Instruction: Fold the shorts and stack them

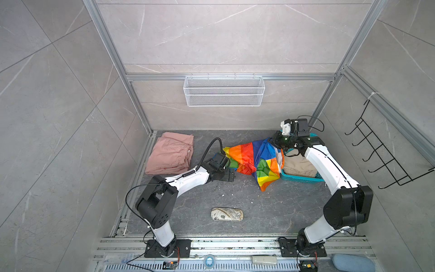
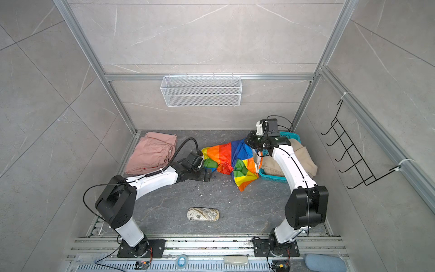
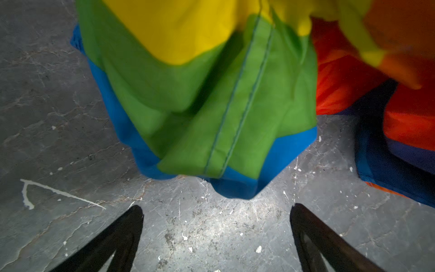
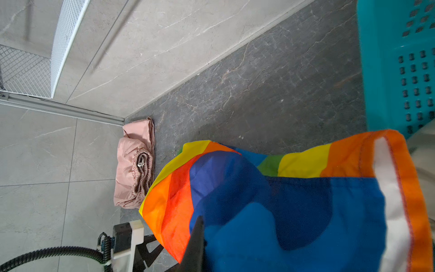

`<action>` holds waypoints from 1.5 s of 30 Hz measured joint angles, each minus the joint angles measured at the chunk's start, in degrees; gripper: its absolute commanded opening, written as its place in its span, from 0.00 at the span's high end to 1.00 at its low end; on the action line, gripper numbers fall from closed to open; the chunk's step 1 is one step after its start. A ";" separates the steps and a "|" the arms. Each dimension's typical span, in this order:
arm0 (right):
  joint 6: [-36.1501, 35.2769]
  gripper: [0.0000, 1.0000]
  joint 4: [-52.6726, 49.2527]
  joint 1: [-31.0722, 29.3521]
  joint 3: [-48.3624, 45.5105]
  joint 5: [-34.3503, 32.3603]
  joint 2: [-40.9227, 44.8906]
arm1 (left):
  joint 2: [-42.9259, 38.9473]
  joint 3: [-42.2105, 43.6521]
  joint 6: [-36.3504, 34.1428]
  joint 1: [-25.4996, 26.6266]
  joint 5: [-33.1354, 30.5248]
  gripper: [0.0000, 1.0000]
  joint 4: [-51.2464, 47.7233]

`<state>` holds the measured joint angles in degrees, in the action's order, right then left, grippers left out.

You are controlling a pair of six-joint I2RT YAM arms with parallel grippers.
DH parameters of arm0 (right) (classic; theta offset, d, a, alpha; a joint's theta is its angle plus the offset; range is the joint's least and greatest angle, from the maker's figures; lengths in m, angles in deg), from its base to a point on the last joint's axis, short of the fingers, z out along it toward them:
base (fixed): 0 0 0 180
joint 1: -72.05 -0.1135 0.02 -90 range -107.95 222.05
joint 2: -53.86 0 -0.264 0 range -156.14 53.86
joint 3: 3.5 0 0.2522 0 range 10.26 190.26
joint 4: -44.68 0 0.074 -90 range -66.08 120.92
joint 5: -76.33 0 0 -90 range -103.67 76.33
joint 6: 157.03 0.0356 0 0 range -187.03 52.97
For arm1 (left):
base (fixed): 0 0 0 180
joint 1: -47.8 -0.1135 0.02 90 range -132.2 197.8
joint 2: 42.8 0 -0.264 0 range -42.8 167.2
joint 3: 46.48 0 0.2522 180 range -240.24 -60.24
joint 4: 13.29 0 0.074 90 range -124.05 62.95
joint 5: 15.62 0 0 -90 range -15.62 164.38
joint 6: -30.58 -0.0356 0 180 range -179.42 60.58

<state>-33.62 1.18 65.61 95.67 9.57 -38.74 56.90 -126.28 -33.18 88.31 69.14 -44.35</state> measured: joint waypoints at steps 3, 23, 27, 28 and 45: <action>0.02 0.89 0.07 0.04 -0.02 0.85 0.00 | 3.45 -2.62 -0.07 0.02 -2.51 0.02 0.63; 0.00 0.96 -3.28 0.15 9.38 3.50 2.95 | -7.10 -16.87 -8.90 -12.07 -0.17 1.00 -10.99; -0.31 0.97 -4.00 0.15 14.93 5.03 7.78 | -13.66 -23.71 -10.45 -14.78 1.38 1.00 -15.61; -0.57 0.98 -4.13 0.15 16.70 5.31 9.42 | -15.58 -24.83 -10.58 -14.95 1.88 1.00 -16.57; -4.17 0.92 -12.13 0.44 43.32 5.46 -19.56 | -17.92 -22.08 -0.83 -36.35 21.24 1.00 -13.94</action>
<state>-37.80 -10.95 66.05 138.99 15.04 -58.30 38.98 -148.36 -34.01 51.97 90.39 -58.29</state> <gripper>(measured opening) 0.077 0.044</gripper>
